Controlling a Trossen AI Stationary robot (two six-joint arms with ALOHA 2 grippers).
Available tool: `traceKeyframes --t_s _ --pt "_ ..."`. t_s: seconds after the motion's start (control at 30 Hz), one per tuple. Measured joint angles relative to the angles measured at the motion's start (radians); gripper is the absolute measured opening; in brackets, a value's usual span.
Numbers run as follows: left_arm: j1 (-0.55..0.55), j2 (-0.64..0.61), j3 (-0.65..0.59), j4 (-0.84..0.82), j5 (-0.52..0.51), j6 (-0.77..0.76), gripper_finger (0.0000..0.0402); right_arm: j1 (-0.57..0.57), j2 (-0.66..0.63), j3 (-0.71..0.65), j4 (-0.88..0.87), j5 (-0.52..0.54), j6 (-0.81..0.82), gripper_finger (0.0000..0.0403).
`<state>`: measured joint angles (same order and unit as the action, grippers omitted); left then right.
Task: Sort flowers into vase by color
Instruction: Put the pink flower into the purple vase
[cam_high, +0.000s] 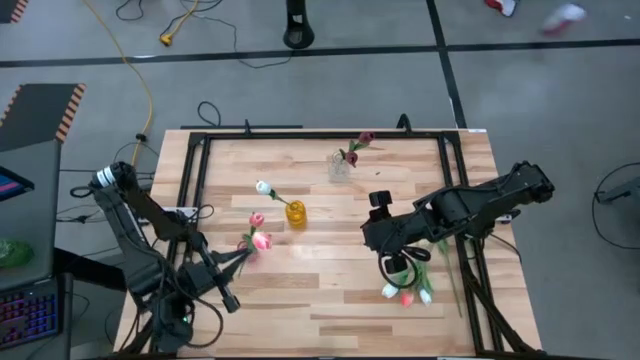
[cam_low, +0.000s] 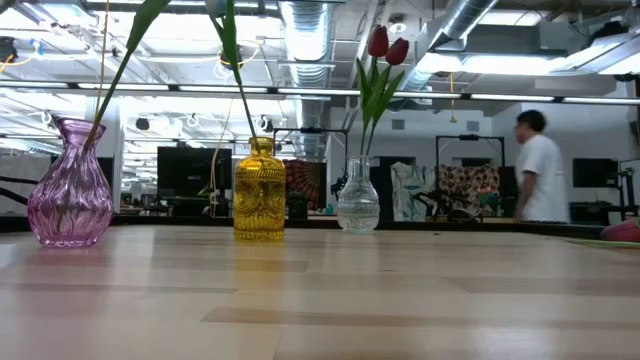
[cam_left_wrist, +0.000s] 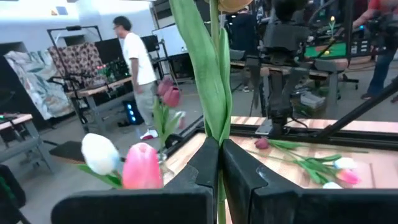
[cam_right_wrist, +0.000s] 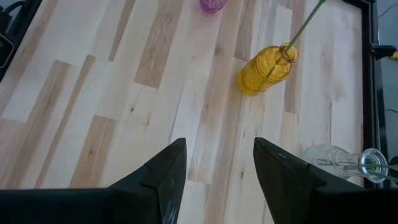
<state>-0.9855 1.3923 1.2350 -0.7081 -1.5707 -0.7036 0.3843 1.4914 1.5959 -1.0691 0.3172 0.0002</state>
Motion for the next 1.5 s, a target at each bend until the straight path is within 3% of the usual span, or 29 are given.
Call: traceKeyframes --t_s 0.43,0.73,1.03,1.27,1.5 --pt "0.000 -0.077 -0.002 -0.558 0.002 -0.477 0.0000 0.000 0.000 0.000 0.001 -0.002 0.001 0.0214" --pt "0.024 -0.131 -0.116 -0.823 0.007 -0.855 0.0000 -0.001 0.000 0.000 0.010 -0.003 0.001 0.0214" --pt "0.061 -0.260 -0.278 -0.840 0.001 -1.012 0.0000 -0.001 0.000 0.000 0.010 -0.003 -0.005 0.0214" --pt "0.065 -0.275 -0.287 -0.781 -0.001 -1.024 0.0000 -0.001 0.000 0.000 0.019 -0.003 -0.007 0.0214" --pt "0.136 -0.274 -0.287 -0.690 0.002 -0.971 0.0000 -0.001 0.000 0.000 0.039 -0.003 -0.008 0.0214"
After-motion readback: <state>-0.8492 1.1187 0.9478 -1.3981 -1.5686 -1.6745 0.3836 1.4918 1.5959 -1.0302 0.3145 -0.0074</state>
